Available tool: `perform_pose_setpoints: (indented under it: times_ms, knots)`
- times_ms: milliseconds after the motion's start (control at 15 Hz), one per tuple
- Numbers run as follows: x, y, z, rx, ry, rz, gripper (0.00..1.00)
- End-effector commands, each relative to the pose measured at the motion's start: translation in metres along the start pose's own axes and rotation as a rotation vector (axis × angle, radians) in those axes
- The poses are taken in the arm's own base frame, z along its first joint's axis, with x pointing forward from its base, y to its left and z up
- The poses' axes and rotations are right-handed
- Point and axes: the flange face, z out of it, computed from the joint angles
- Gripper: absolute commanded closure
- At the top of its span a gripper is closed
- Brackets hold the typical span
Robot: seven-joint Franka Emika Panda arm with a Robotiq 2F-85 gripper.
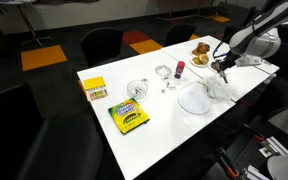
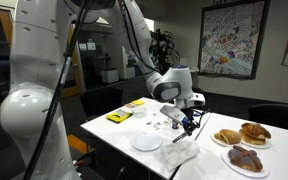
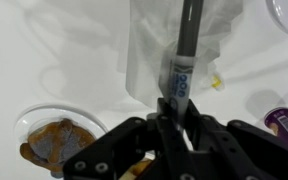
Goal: Remove the marker from the white plate
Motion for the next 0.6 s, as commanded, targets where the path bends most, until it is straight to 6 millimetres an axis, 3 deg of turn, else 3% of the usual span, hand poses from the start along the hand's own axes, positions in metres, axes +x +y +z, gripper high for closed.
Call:
perform_pose_setpoints:
  times_ms: [0, 333, 467, 533]
  knots:
    - [0.024, 0.01, 0.036, 0.057, -0.029, -0.032, 0.51]
    - [0.022, 0.029, 0.051, 0.045, -0.054, -0.03, 0.14]
    - [0.016, 0.032, 0.048, 0.025, -0.082, -0.028, 0.02]
    - [0.013, 0.032, 0.044, 0.016, -0.107, -0.033, 0.0]
